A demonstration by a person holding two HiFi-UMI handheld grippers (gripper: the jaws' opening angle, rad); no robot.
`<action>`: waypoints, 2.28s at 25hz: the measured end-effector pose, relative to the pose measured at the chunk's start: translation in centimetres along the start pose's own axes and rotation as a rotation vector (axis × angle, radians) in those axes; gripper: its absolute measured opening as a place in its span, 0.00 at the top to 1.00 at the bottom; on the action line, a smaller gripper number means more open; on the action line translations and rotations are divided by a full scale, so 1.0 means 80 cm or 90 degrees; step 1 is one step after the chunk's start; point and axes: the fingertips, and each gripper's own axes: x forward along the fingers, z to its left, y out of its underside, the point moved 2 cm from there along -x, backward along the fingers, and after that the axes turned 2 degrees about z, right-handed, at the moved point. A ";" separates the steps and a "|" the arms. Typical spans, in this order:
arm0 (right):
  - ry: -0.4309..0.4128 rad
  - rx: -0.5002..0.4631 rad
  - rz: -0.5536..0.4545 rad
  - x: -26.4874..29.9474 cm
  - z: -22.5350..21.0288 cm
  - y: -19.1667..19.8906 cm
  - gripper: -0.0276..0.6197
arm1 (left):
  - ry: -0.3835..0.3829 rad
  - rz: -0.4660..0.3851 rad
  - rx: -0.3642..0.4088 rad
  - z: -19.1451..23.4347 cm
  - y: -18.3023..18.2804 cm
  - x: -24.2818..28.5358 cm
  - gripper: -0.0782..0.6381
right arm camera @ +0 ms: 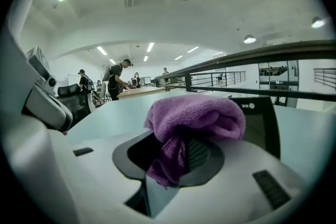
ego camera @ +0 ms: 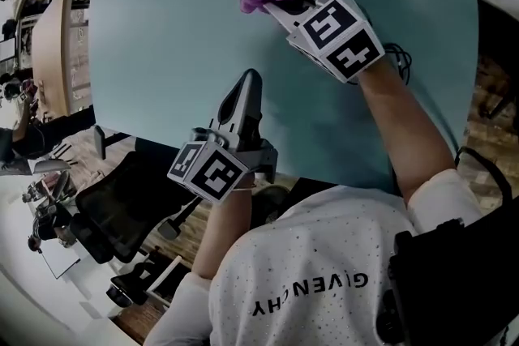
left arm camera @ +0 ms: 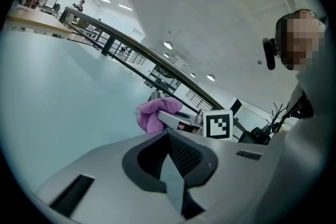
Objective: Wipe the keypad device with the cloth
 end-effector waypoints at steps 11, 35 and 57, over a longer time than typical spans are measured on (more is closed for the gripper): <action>0.084 0.094 -0.028 -0.025 -0.058 0.009 0.78 | -0.001 0.003 -0.009 0.005 0.005 -0.006 0.87; 0.239 0.246 -0.067 -0.094 -0.173 0.050 0.78 | 0.017 0.018 -0.018 -0.009 0.012 0.015 0.87; 0.105 -0.037 0.019 -0.038 -0.054 0.028 0.78 | 0.021 0.033 -0.023 -0.005 0.020 0.029 0.87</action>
